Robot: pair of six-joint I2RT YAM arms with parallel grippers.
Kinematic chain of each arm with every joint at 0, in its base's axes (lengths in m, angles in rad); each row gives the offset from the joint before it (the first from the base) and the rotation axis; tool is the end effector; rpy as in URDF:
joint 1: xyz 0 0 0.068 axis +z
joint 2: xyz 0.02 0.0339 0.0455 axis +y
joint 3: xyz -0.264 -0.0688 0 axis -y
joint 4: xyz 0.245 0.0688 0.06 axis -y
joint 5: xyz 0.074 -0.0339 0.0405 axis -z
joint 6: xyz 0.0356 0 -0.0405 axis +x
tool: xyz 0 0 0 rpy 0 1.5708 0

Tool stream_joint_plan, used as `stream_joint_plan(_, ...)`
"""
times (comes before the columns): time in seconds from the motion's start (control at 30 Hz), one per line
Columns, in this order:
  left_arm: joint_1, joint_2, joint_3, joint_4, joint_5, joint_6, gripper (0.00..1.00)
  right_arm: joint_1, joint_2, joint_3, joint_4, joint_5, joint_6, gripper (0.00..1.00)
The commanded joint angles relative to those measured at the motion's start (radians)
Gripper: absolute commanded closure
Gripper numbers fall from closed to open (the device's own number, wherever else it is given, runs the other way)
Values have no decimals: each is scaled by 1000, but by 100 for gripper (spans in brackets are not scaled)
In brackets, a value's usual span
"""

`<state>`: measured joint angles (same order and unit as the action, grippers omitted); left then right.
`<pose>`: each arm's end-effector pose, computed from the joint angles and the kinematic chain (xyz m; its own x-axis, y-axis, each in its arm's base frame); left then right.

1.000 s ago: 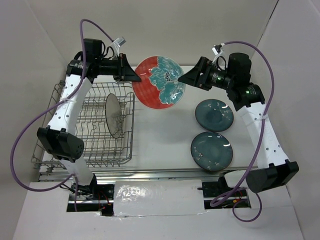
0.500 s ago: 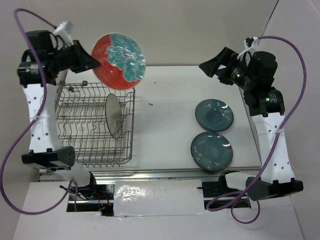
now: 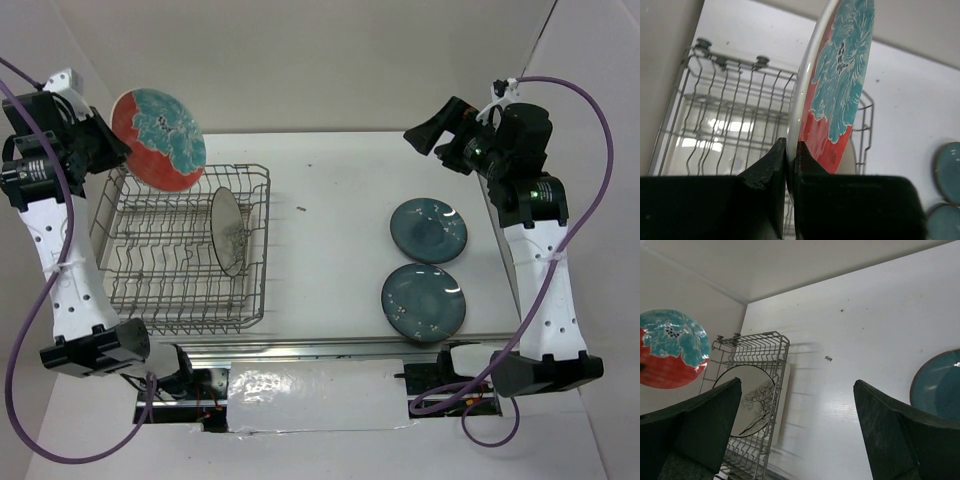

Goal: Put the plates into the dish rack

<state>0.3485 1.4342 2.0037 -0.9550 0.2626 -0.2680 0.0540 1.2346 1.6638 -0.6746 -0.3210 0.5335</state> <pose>0.2461 0.0796 0.5169 -0.3133 -0.3859 -0.8677 -0.1936 0.9205 -0.3395 0.2343 0.0239 0.4930 -0.3903 0.4622 -0.7963 -0.1839 0.8083 0.5593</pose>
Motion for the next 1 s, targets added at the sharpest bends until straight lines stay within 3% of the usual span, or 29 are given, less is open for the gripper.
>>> stream_joint_plan(0.0, -3, -126, -40, 236, -55, 55, 100, -6, 25, -10, 1, -25, 5, 0)
stream_joint_plan(0.17, -2, -162, -89, 248, -212, 110, 100, -6, 40, -24, 12, -64, 14, 1)
stream_joint_plan(0.4, -25, -224, -224, 257, -294, 112, 100, -6, 43, -70, 27, -101, 17, 1)
stream_joint_plan(0.77, -143, -316, -450, 251, -140, 41, 100, -6, 28, -104, 36, -116, 22, 1)
stream_joint_plan(0.97, -262, -334, -540, 245, -325, 38, 100, -5, 23, -111, 40, -116, 26, 1)
